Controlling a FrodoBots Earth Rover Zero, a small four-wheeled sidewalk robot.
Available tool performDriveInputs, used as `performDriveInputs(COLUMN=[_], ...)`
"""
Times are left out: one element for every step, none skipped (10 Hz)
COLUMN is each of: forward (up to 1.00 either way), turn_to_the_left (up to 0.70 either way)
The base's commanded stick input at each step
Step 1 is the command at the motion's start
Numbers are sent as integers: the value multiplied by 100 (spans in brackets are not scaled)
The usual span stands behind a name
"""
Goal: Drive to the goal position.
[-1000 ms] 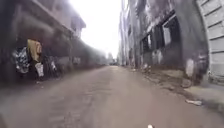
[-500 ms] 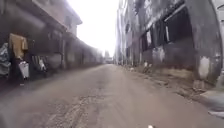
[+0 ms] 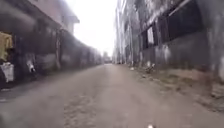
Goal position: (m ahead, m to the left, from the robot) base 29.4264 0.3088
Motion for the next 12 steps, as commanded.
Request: performDriveInputs(forward=[100, 100, 100, 100, 100, 100, 100, 100, 100, 100, 100, 100], turn_to_the_left=[0, 0, 0, 0, 0, 0, 0, 0, 0, 0, 0, 0])
